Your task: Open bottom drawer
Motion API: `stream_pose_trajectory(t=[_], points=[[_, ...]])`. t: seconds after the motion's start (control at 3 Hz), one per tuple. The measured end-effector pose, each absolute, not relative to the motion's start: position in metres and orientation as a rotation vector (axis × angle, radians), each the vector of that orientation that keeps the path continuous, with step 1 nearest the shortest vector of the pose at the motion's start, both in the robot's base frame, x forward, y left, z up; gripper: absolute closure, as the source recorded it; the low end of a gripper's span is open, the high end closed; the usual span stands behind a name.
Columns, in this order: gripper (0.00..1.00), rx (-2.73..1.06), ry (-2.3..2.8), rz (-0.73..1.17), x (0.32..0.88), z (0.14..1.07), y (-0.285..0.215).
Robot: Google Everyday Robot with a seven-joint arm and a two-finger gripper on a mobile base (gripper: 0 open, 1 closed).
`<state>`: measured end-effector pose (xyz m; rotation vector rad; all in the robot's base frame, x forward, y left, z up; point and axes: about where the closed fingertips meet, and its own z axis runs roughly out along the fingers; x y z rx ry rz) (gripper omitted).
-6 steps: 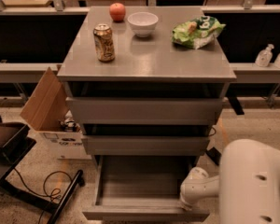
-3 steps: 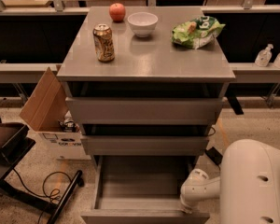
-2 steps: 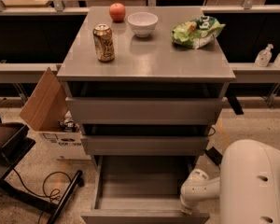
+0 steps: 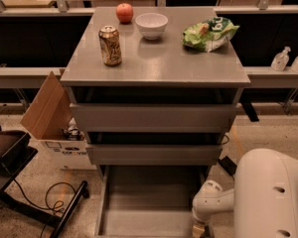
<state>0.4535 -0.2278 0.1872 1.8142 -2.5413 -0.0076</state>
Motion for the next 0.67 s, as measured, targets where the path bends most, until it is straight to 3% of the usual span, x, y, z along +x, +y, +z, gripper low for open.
stream_pose_trajectory(t=[0.67], points=[[0.41,1.892,-2.52,0.067,0.456,0.219,-0.231]])
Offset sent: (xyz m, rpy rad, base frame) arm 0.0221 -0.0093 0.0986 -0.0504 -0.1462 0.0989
